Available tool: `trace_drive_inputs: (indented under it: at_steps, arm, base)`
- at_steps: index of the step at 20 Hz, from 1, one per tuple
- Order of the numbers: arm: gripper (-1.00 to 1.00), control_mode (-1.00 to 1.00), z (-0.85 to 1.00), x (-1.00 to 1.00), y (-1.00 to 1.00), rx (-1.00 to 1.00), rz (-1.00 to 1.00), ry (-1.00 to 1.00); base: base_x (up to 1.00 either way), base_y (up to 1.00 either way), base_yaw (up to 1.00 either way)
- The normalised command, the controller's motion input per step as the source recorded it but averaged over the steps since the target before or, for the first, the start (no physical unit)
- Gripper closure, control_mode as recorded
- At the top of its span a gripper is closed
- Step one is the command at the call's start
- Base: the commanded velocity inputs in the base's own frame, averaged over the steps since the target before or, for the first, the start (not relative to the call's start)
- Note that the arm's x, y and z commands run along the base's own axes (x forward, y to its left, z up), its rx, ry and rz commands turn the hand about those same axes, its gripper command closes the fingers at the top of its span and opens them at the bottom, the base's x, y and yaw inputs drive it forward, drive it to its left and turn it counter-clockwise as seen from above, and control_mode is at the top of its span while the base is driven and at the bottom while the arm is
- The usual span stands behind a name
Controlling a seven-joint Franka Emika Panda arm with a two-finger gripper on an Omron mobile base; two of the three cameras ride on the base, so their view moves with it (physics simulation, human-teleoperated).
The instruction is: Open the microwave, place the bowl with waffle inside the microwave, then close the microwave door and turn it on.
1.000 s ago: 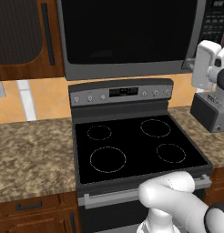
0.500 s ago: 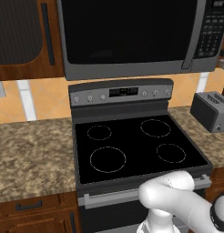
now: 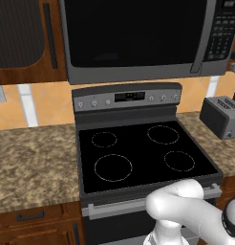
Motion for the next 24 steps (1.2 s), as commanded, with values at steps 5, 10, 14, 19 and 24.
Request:
trace_drive_inputs:
  at_steps: [5,10,14,19,24]
  arm:
    - [1.00,-1.00,0.00,0.12,0.00,0.00,-0.14,0.00]
    - [1.00,-1.00,0.06,0.16,-0.01,0.03,0.00,0.00]
    - [1.00,-1.00,0.02,0.44,-0.05,0.05,0.00,0.00]
    - [1.00,-1.00,0.00,0.50,-0.10,0.04,0.00,0.01]
    - [1.00,-1.00,0.00,0.50,-0.12,0.02,0.00,0.02]
  base:
    - [0.00,0.00,0.00]
    - [0.00,0.00,0.00]
    - [0.00,0.00,0.00]
    - [0.00,0.00,0.00]
    - [0.00,0.00,0.00]
